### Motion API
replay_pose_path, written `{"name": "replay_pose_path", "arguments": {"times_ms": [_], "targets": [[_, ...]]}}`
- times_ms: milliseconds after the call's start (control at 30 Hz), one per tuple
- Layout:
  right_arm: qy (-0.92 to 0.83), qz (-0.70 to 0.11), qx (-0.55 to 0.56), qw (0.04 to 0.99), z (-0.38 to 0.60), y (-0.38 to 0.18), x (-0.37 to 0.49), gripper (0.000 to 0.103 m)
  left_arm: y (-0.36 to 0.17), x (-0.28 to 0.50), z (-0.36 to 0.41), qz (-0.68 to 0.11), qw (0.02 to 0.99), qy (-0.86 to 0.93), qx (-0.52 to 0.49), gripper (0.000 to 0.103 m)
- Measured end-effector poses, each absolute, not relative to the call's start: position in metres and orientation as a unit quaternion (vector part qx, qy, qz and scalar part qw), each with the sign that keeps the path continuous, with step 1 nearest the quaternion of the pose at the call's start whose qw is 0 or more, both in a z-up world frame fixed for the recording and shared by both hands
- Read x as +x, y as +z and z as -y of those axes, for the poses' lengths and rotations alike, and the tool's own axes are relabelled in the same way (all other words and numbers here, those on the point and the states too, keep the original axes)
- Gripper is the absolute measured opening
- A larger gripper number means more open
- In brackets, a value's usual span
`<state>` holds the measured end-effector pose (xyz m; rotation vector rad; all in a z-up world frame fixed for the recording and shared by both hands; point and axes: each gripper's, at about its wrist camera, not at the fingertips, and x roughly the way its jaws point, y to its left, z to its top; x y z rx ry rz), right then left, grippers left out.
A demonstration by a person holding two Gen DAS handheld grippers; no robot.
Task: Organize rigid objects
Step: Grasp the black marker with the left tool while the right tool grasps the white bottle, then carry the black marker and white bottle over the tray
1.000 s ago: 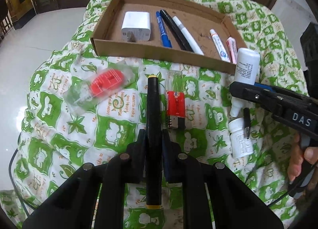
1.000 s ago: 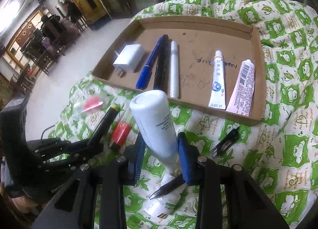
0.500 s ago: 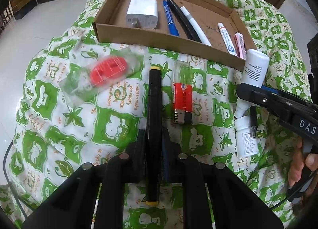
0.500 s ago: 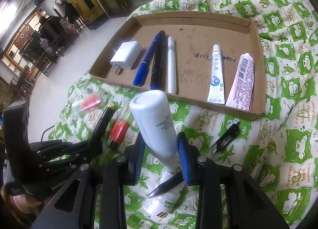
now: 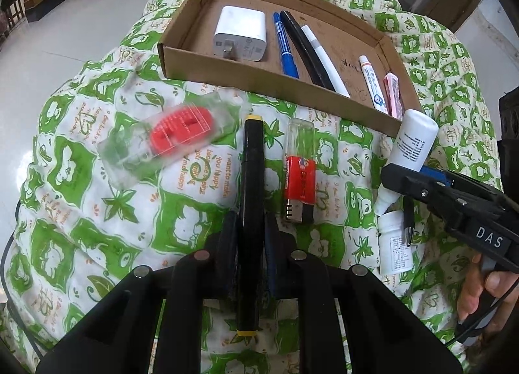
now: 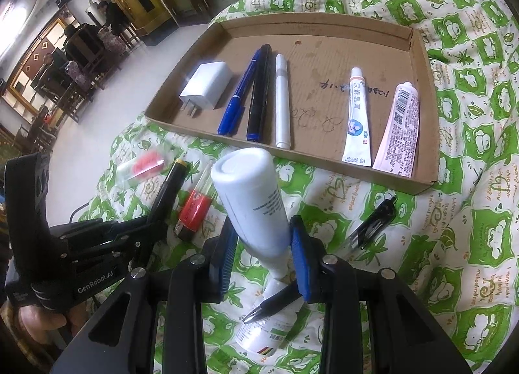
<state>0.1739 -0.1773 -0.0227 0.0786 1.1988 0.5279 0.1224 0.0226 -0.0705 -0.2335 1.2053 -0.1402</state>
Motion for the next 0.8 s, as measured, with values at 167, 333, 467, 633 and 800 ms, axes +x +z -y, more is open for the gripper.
{"name": "replay_pose_path", "arguments": {"times_ms": [167,333,467,633,800], "targets": [[0.246,-0.557,0.039,0.792,0.176,-0.023,0.174,0.029,-0.069,0.122,-0.019,-0.558,0.819,-0.077,-0.110,0.013],[0.245,-0.552,0.048,0.795,0.180,-0.020,0.175,0.029,-0.062,0.121,-0.019,-0.541,0.828,-0.087,-0.119,0.013],[0.241,-0.554,0.052,0.795,0.183,-0.020,0.176,0.029,-0.059,0.120,-0.019,-0.537,0.831,-0.088,-0.118,0.013],[0.242,-0.553,0.049,0.796,0.183,-0.019,0.175,0.029,-0.059,0.119,-0.020,-0.536,0.831,-0.088,-0.119,0.013],[0.242,-0.553,0.050,0.796,0.183,-0.019,0.175,0.029,-0.058,0.120,-0.019,-0.536,0.831,-0.087,-0.119,0.013]]}}
